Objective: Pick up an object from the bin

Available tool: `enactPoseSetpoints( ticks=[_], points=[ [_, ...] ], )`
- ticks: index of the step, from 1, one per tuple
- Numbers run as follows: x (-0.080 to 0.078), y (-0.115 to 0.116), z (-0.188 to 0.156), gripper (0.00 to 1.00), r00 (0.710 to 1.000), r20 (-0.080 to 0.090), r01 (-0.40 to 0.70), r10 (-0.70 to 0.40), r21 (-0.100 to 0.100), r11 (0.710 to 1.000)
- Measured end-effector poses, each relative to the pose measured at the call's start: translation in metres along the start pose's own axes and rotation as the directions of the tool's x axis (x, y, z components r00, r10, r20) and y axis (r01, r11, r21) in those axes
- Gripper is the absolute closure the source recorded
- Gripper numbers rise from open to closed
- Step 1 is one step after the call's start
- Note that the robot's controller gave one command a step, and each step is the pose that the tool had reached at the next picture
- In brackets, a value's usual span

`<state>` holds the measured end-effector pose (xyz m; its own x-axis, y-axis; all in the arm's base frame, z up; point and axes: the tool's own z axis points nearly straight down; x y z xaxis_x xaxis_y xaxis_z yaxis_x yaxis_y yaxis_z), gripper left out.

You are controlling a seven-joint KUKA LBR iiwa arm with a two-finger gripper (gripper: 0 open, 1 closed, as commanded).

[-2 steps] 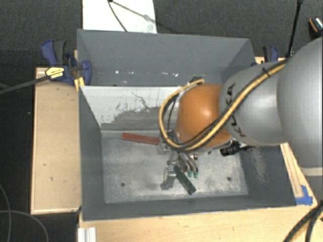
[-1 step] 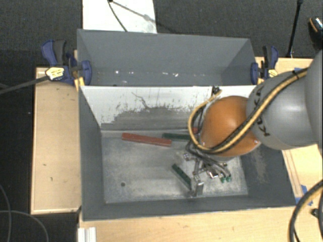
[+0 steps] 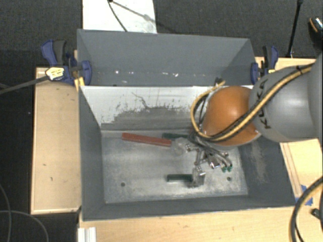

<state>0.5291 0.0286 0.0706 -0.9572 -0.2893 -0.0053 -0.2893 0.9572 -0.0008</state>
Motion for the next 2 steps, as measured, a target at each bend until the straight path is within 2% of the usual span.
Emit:
enactPoseSetpoints(
  ticks=[1, 2],
  points=[
    [0.001, 0.001, 0.000, 1.00, 1.000, -0.003, -0.006, 0.006, -0.001, 1.000],
    [-0.001, -0.045, -0.144, 1.00, 0.993, 0.005, 0.116, -0.116, 0.004, 0.993]
  ],
)
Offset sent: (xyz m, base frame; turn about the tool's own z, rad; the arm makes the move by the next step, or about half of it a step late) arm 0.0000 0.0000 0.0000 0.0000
